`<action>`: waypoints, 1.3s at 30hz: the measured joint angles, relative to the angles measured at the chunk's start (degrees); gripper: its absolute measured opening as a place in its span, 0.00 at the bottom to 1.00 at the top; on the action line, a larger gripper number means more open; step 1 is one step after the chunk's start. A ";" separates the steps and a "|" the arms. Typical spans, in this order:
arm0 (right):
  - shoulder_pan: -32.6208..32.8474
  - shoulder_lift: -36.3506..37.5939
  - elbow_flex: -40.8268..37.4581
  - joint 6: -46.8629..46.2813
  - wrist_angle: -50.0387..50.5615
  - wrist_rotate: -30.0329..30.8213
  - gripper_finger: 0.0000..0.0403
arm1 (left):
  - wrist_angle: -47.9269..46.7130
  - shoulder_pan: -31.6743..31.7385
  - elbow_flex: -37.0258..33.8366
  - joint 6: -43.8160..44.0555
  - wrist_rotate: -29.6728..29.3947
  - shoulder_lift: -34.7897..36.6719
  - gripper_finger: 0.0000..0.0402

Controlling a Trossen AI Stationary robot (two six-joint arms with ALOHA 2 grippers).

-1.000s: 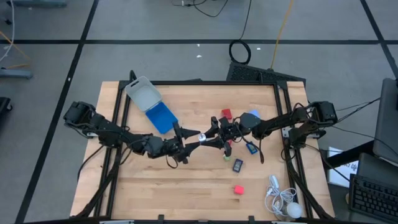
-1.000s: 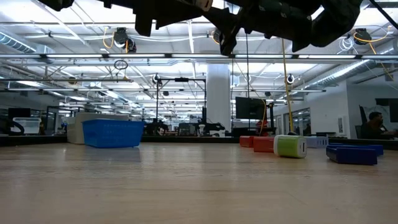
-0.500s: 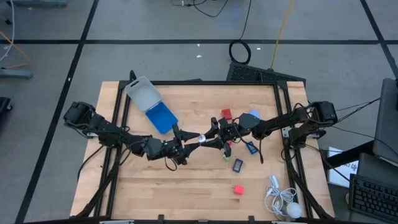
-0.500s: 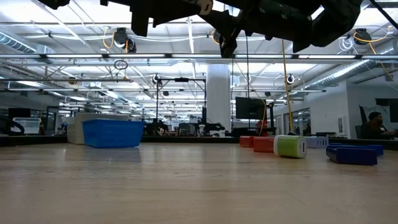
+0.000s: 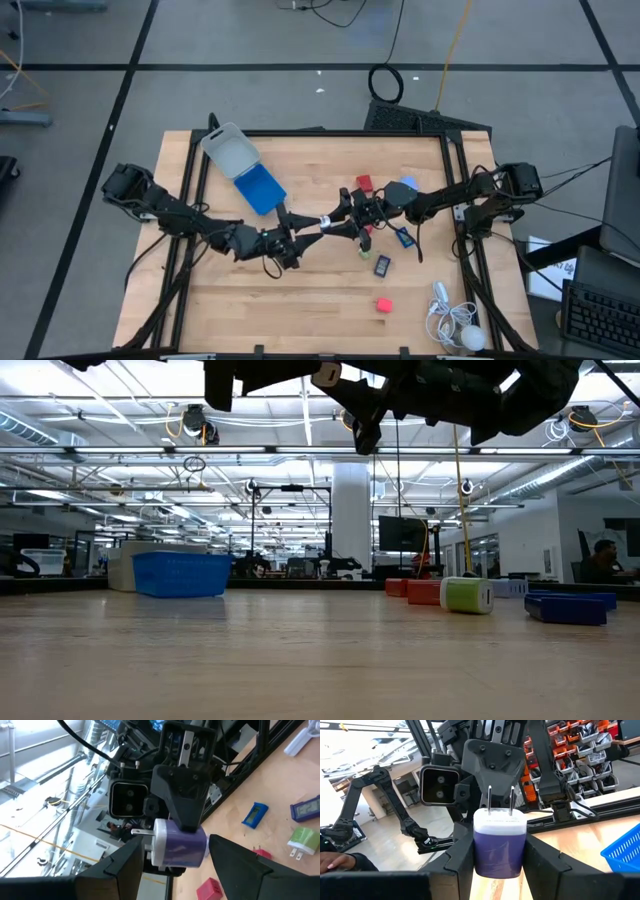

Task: Pick & Place Office items
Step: Put the violet charger adapter into the gray bin

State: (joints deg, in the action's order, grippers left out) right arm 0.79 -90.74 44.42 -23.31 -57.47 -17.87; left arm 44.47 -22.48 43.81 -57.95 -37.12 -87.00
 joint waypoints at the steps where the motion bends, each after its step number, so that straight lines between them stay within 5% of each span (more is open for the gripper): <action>1: -0.02 0.00 0.00 0.00 -0.02 0.16 0.32 | 0.00 0.04 0.00 0.00 0.06 0.00 0.56; 39: 0.05 0.00 -0.02 -0.87 -0.74 1.27 0.32 | 0.20 2.60 -0.02 3.67 3.89 0.02 0.55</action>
State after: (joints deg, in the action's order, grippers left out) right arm 0.84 -90.74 44.40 -24.18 -58.22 -16.60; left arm 44.67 -19.88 43.79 -54.29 -33.23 -86.98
